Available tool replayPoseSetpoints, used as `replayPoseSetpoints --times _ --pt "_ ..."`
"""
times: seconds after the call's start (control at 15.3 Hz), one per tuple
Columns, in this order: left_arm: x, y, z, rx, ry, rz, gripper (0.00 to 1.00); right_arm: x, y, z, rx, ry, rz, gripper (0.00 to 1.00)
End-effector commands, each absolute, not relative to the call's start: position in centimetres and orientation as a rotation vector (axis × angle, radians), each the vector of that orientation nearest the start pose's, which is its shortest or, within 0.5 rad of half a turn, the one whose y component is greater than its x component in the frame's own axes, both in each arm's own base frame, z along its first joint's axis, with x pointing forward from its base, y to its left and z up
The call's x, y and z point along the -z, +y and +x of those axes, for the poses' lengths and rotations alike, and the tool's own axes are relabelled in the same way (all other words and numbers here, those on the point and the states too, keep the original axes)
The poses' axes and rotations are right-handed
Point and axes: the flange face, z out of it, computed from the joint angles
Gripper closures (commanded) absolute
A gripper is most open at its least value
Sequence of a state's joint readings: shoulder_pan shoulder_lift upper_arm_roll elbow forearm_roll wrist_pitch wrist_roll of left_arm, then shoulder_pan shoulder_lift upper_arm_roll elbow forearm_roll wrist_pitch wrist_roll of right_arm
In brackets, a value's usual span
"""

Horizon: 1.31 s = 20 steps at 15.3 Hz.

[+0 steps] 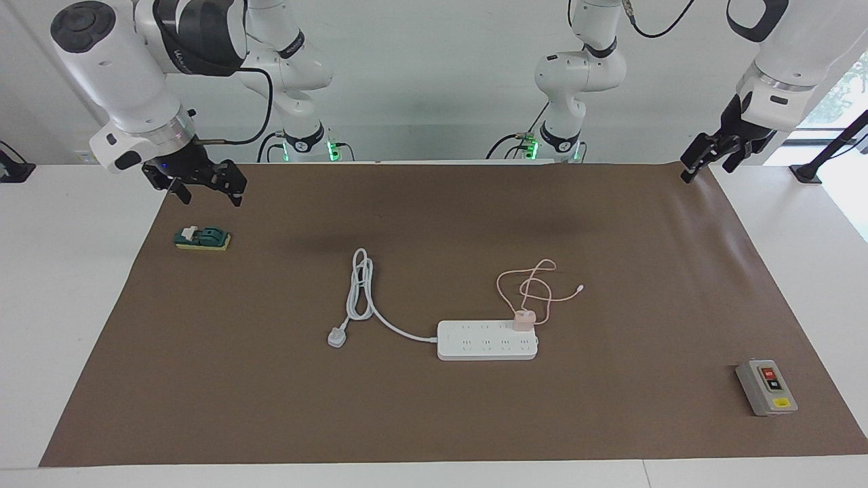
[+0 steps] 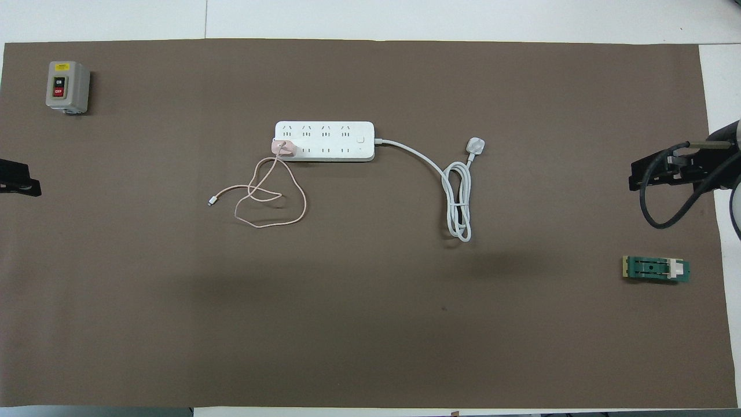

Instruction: Plug charger into power strip

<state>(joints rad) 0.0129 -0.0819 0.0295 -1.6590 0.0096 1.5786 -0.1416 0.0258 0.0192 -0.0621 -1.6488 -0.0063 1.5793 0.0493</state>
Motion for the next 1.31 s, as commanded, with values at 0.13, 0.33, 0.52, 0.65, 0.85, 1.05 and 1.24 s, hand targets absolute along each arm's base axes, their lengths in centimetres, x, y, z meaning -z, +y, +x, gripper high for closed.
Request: replayPoseSetpoints --times 0.13,0.33,0.52,0.65,0.85,1.05,1.24 --pt "-62.4 1.4 53.1 -0.021 -0.149 -3.124 0.0 -58.1 -2.4 55.1 -0.153 0.11 -3.151 0.0" --pt "-62.4 1.2 52.9 -0.017 -0.067 -3.127 0.0 -58.1 -2.4 55.1 -0.155 0.11 -3.151 0.0" --pt "-62.3 1.0 52.8 -0.037 0.115 -3.128 0.0 -58.1 -2.4 55.1 -0.153 0.11 -3.151 0.0" --pt "-62.3 0.6 52.7 -0.051 0.134 -3.129 0.0 -58.1 -2.4 55.1 -0.153 0.11 -3.151 0.0" --pt "-62.3 -0.6 52.4 -0.064 0.165 -3.151 0.0 -58.1 -2.4 55.1 -0.153 0.11 -3.151 0.0" --pt "-62.4 -1.2 52.4 -0.061 0.153 -3.19 0.0 -58.1 -2.4 55.1 -0.153 0.11 -3.151 0.0" --pt "-62.5 -1.1 52.4 -0.054 0.121 -3.191 0.0 -58.2 -2.4 55.1 -0.15 0.11 -3.151 0.0"
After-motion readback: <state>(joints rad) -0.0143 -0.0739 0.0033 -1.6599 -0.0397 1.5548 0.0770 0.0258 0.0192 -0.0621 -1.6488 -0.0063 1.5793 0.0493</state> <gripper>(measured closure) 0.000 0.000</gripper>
